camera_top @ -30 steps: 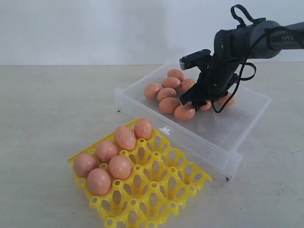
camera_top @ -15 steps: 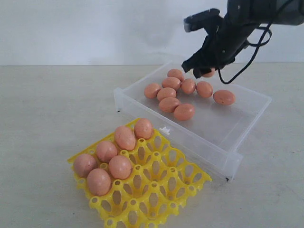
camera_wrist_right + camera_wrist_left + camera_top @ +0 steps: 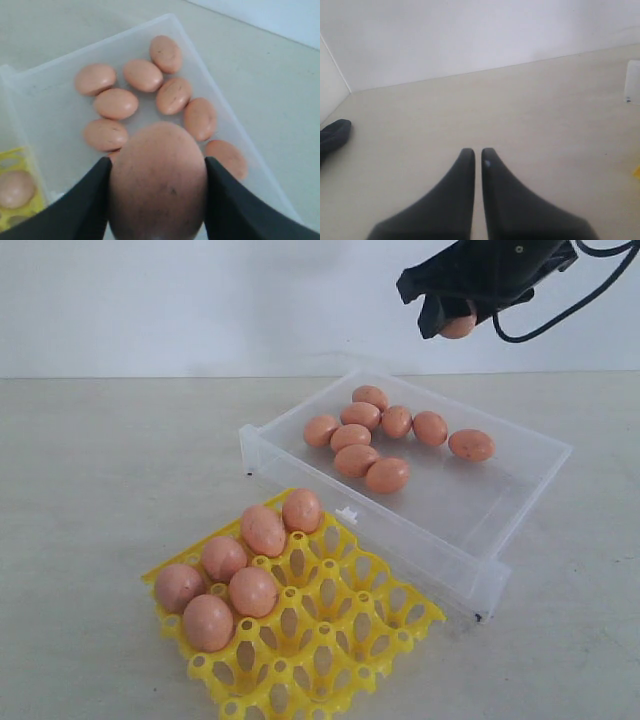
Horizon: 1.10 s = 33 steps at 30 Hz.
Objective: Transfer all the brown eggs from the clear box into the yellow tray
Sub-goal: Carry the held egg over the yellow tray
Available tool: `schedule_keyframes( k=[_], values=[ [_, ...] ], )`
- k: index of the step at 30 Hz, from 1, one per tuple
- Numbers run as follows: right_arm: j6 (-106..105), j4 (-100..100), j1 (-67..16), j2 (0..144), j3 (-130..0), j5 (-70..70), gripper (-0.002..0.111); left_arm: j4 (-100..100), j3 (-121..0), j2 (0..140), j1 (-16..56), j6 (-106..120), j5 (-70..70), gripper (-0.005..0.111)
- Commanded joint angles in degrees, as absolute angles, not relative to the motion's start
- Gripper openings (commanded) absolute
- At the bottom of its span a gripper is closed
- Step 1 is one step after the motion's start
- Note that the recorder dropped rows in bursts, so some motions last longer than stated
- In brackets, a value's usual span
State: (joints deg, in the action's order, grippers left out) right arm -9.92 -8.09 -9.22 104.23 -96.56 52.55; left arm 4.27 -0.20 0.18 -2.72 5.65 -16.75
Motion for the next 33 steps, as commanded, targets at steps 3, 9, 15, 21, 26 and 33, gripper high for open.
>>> schedule_keyframes(
  k=[3,9,15,21,26,33],
  values=[
    [-18.39,-23.42,-9.10,101.76,-96.65,56.34,0.000,4.34,0.00,0.00,-2.80,5.42,-16.77,0.004],
    [-20.10,-30.14,-9.10,97.48,-91.95,50.69,0.000,4.34,0.00,0.00,-2.80,5.42,-16.77,0.004],
    [-21.65,-30.68,-9.20,88.35,-75.18,33.46,0.000,4.34,0.00,0.00,-2.80,5.42,-16.77,0.004],
    [-31.34,-41.22,-9.20,76.79,-55.74,8.96,0.000,4.34,0.00,0.00,-2.80,5.42,-16.77,0.004],
    [-30.40,-43.15,-9.20,70.44,-46.44,-6.19,0.000,4.34,0.00,0.00,-2.80,5.42,-16.77,0.004],
    [7.05,-45.06,-9.20,71.50,-44.69,-19.35,0.000,4.34,0.00,0.00,-2.80,5.42,-16.77,0.004]
  ],
)
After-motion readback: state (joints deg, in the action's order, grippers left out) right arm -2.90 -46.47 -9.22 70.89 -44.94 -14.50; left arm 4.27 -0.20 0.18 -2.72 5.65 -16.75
